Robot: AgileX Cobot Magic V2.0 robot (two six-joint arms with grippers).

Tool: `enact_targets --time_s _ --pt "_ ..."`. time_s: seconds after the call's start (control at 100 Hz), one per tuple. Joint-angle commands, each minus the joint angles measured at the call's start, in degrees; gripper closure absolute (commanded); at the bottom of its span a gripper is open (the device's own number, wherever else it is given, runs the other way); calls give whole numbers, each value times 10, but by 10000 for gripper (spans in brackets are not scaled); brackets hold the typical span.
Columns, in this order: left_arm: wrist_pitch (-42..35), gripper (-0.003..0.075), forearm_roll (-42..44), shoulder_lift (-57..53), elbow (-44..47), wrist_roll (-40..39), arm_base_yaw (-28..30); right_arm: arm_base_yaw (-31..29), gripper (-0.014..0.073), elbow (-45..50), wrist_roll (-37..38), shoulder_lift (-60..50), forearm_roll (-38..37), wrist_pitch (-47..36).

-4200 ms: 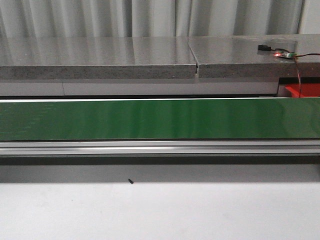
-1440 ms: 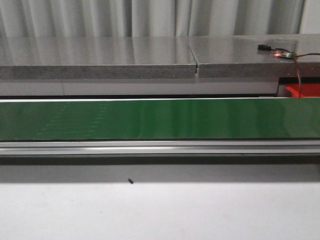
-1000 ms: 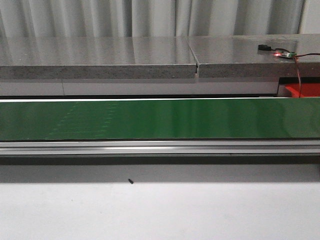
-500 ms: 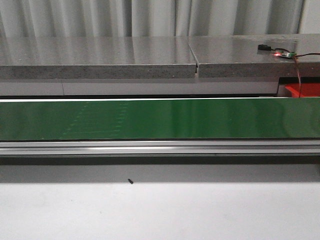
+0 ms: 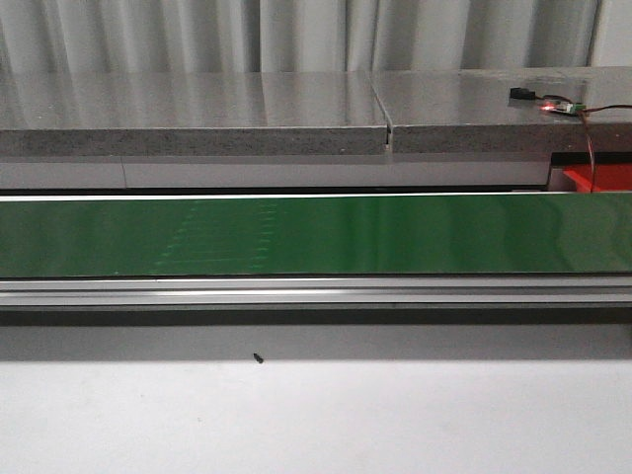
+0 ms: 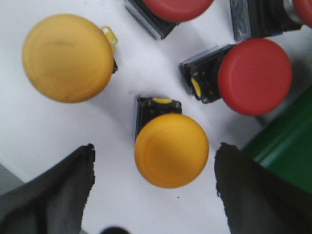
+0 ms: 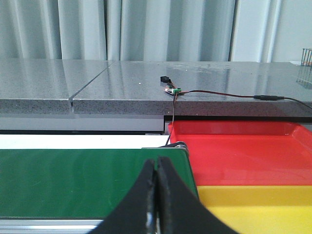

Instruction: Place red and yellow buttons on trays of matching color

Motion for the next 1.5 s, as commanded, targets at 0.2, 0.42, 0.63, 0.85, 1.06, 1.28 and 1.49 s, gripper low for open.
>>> enact_targets --time_s 0.2,0.42,0.63,0.85,1.06,1.28,1.49 --pt "-41 246 -23 17 -16 -4 -8 2 660 -8 -2 -12 -7 -42" --pt "-63 418 -23 20 -16 -4 -8 2 660 -8 -2 -12 -7 -42" --pt "-60 481 -23 20 -16 -3 -8 2 660 -8 -2 -12 -7 -42" --pt "-47 481 -24 -37 -16 0 -8 2 660 -8 -2 -12 -7 -42" --pt "-14 481 -23 -124 -16 3 -11 2 660 -8 -2 -12 -7 -42" --pt "-28 497 -6 -162 -22 0 -50 2 660 -8 -2 -12 -7 -42" --pt "-16 500 -6 -133 -65 -5 -98 2 660 -8 -2 -12 -7 -42"
